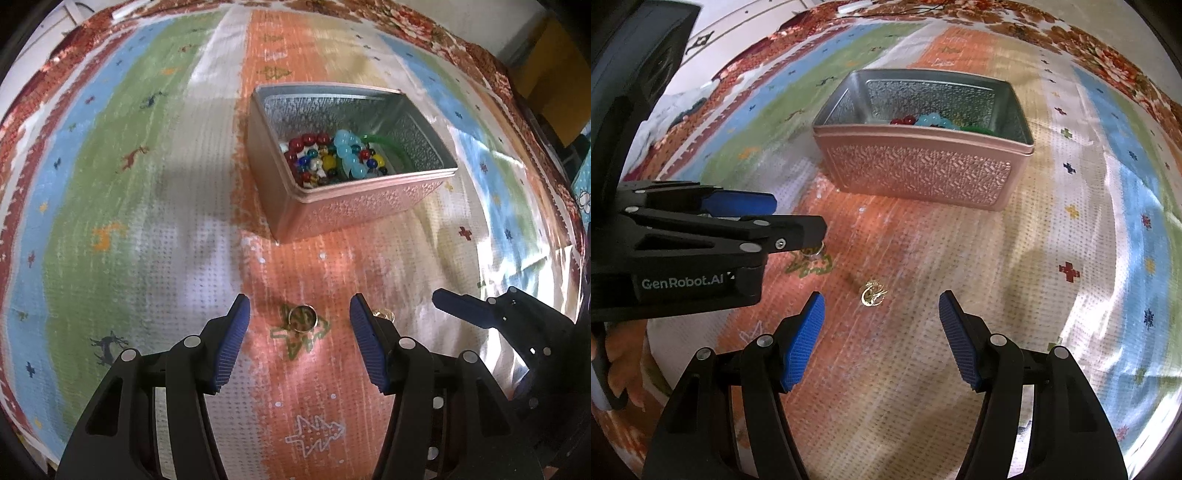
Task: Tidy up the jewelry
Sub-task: 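Move left tool to gold ring while right tool approaches gold charm, then close left tool on gold ring while right tool grips gold charm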
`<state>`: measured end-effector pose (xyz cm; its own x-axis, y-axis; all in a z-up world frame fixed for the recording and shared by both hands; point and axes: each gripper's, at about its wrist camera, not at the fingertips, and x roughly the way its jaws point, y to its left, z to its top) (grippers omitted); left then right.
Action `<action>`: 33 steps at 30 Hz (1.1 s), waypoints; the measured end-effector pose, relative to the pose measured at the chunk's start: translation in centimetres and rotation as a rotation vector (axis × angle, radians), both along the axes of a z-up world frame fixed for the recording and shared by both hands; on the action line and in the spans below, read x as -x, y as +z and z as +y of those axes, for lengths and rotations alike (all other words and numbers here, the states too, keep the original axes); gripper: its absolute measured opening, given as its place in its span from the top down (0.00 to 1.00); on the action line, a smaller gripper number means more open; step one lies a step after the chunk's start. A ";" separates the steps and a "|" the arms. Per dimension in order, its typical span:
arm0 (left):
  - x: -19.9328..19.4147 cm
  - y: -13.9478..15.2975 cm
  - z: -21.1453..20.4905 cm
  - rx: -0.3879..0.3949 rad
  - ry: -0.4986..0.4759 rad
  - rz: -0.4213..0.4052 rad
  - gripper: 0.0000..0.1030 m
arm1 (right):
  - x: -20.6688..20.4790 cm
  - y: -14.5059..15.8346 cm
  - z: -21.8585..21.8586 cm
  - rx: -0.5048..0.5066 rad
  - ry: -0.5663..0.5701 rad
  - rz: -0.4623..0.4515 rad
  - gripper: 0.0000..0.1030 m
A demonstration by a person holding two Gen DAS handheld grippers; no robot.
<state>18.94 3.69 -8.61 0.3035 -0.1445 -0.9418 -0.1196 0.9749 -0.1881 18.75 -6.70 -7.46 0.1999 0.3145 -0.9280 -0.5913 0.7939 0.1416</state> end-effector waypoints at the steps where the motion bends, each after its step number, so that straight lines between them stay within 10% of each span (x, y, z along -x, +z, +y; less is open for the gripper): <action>1: -0.1 -0.2 0.0 0.010 -0.001 0.009 0.45 | 0.0 -0.1 0.1 0.004 0.004 -0.001 0.38; 21: -1.2 -2.7 -0.9 0.046 -0.003 0.091 0.59 | 0.1 -1.5 2.1 0.030 0.064 -0.007 0.38; 33: -1.5 -3.3 -2.1 -0.025 -0.020 0.105 0.75 | -0.2 -2.0 2.7 0.045 0.062 -0.006 0.63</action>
